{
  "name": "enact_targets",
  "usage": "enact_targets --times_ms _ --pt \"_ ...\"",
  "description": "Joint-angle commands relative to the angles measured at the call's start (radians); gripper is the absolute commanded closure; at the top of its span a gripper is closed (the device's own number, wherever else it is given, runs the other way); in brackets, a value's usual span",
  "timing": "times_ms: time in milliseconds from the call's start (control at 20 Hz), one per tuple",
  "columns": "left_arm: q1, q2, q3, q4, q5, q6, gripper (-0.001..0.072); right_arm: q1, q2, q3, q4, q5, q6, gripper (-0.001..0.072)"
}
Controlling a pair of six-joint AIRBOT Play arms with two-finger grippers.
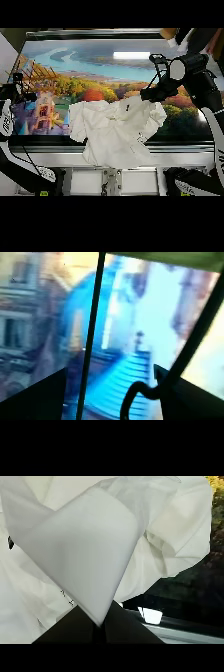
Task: Fold the clothes and pants, and hang the long-sleeved shirts on hangers.
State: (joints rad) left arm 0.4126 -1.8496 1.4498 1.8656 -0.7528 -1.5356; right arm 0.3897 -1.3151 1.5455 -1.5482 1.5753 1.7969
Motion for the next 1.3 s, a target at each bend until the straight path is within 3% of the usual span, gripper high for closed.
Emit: enact_targets --times_ms 0,500,550,700,750,800,1250 --pt "0.001 -0.007 0.000 -0.001 0.001 0.000 0.0133 0.000 -0.001 0.000 0.000 0.000 -0.002 0.0696" --pt "0.002 -0.007 0.000 0.000 0.003 -0.053 0.0174 0.000 -0.001 0.000 0.000 0.000 -0.002 0.0696" --pt "0.002 -0.007 0.000 0.000 0.000 -0.052 0.0373 0.000 -0.001 0.000 0.000 0.000 -0.002 0.0696" --pt "0.002 -0.007 0.000 0.000 0.000 -0.053 0.0408 0.000 -0.001 0.000 0.000 0.000 -0.002 0.0696" --pt "0.002 -0.007 0.000 0.000 -0.001 -0.053 0.0480 0.000 -0.001 0.000 0.000 0.000 -0.002 0.0696" --pt "0.002 -0.007 0.000 0.000 -0.006 -0.051 0.0671 0.000 -0.001 0.000 0.000 0.000 -0.002 0.0696" --pt "0.000 0.039 0.000 -0.001 -0.006 -0.050 0.0696 0.000 -0.001 0.000 0.000 0.000 -0.002 0.0696"
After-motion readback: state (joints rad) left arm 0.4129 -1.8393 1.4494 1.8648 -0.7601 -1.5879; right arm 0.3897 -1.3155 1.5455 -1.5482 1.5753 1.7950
